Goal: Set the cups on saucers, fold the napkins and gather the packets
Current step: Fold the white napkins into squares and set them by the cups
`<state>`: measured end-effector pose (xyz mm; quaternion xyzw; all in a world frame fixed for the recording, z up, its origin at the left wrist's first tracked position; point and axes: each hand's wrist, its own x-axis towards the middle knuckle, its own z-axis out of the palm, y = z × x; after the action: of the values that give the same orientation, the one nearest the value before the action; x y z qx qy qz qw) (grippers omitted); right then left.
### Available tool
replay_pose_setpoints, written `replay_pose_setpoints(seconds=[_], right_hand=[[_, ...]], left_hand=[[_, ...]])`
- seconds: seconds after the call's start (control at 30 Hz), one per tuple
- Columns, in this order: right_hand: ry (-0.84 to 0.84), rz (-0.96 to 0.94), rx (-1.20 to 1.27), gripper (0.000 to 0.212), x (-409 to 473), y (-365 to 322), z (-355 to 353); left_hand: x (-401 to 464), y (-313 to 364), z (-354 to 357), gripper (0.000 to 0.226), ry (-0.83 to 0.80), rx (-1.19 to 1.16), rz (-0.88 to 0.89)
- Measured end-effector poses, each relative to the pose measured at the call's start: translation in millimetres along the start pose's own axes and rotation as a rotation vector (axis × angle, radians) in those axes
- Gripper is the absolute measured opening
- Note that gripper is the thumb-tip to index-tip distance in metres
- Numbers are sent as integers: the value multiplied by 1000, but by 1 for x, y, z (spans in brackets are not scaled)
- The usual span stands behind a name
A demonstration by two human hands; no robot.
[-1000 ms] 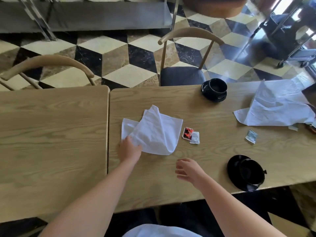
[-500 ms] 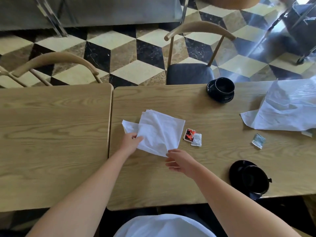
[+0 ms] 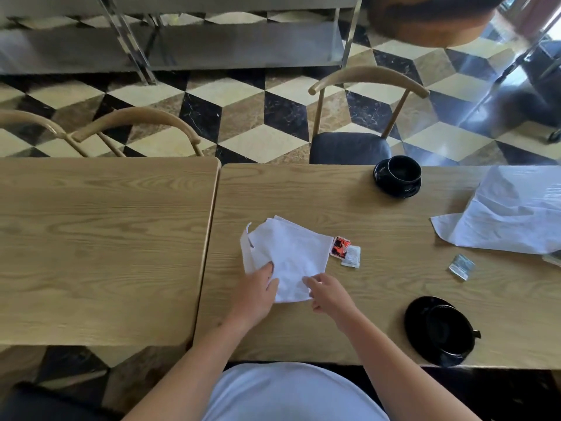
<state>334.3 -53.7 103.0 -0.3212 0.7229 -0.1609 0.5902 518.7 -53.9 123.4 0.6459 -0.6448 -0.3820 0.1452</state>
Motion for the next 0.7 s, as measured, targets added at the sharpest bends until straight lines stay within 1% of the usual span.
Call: replay_pose_setpoints(seconds=[0.03,0.07,0.1,0.17,0.2,0.23,0.27,0.3,0.33,0.4,0.47,0.53,0.6,0.67,0.7], right_hand=[[74,-49,-13,31,-5,0,2],[135,-101,22,33,-10,-2,4],[162,-142,91,36,-15,-5,5],[95,-174,201,45,-26,-15,6],[38,-181,185,49,-31,-20,7],[-7,-195,140,50,-34,-23,7],[-23,-217,95,45,-35,-26,5],[5,-232,50,38,-34,-27,2],[70,-245,12,28,-32,-28,-2],[204,-276,-65,9,-28,-28,-15],[251,-319,-65,12,-26,-30,-28],[268,-356,43,21,-25,-34,-43],[277,-385,122,29,-29,-46,-56],[251,-439,130,36,-34,-64,-65],[230,-473,119,41,-38,-75,-67]], left_hand=[[-5,2,1,20,0,147,70],[-8,5,1,29,-18,274,126],[-11,11,1,42,-51,389,173],[-15,25,3,63,-122,571,257],[-15,31,6,65,-155,625,284],[-15,38,9,61,-176,658,299],[-16,42,12,55,-177,669,310],[-17,44,16,52,-168,650,322],[-19,44,20,52,-171,595,342],[-23,43,25,65,-232,387,358],[-27,41,25,85,-321,191,286],[-23,37,23,96,-350,108,154],[-18,29,13,95,-380,37,5],[-14,24,-2,84,-442,-1,-94],[-12,24,-12,79,-446,-26,-129]])
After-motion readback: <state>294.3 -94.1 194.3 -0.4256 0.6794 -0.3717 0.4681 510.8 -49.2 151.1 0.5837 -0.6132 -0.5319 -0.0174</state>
